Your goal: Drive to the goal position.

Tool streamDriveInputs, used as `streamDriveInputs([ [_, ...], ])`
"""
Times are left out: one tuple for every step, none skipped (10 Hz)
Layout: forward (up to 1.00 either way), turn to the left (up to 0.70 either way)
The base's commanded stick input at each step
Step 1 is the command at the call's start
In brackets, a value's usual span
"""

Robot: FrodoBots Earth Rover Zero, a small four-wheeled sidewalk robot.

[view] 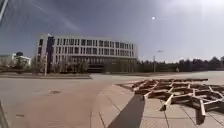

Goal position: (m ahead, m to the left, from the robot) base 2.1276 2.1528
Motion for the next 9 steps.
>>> streamDriveInputs([
  [0.05, 0.00],
  [0.05, 0.00],
  [0.04, 0.00],
  [0.04, 0.00],
  [0.05, 0.00],
  [0.05, 0.00],
  [0.05, 0.00],
  [0.05, 0.00],
  [0.05, 0.00],
])
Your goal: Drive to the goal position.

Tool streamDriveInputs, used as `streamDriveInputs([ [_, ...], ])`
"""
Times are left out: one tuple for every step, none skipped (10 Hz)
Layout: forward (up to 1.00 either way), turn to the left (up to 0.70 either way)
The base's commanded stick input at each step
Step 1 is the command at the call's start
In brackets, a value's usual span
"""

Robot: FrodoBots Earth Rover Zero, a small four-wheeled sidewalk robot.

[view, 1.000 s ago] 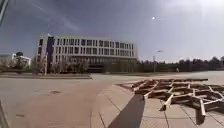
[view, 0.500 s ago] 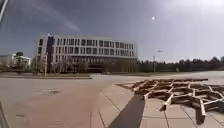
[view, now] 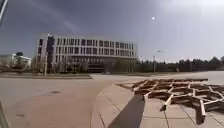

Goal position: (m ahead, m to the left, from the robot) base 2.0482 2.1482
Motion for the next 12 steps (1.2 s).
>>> streamDriveInputs([
  [0.05, 0.00],
  [0.05, 0.00],
  [0.05, 0.00],
  [0.05, 0.00],
  [0.04, 0.00],
  [0.04, 0.00],
  [0.04, 0.00],
  [0.05, 0.00],
  [0.05, 0.00],
  [0.05, 0.00],
  [0.05, 0.00],
  [0.05, 0.00],
])
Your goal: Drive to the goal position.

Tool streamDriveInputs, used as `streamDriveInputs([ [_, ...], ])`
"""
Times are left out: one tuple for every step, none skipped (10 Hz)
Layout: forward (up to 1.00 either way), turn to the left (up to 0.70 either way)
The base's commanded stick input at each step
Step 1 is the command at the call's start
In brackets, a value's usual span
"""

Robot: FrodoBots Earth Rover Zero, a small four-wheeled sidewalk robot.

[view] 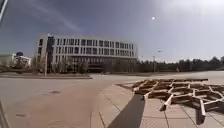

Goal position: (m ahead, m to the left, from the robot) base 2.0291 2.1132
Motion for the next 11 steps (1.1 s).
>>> streamDriveInputs([
  [0.05, 0.00],
  [0.05, 0.00],
  [0.05, 0.00],
  [0.05, 0.00],
  [0.05, 0.00],
  [0.05, 0.00],
  [0.05, 0.00],
  [0.05, 0.00],
  [0.05, 0.00],
  [0.05, 0.00],
  [0.05, 0.00],
])
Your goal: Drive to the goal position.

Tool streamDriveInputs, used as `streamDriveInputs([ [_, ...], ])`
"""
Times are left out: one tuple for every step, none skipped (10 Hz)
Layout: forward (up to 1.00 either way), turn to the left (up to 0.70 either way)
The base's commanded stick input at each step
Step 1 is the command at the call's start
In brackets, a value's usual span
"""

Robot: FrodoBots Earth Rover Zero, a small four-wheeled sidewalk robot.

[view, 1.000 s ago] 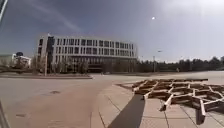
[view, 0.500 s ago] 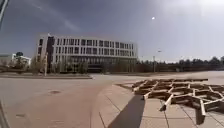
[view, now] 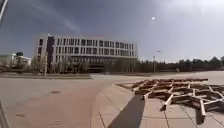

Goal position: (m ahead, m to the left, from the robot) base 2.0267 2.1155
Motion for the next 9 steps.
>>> streamDriveInputs([
  [0.05, 0.00],
  [0.05, 0.00],
  [0.05, 0.00],
  [0.05, 0.00],
  [0.05, 0.00],
  [0.05, 0.00],
  [0.05, 0.00],
  [0.05, 0.00],
  [0.05, 0.00],
])
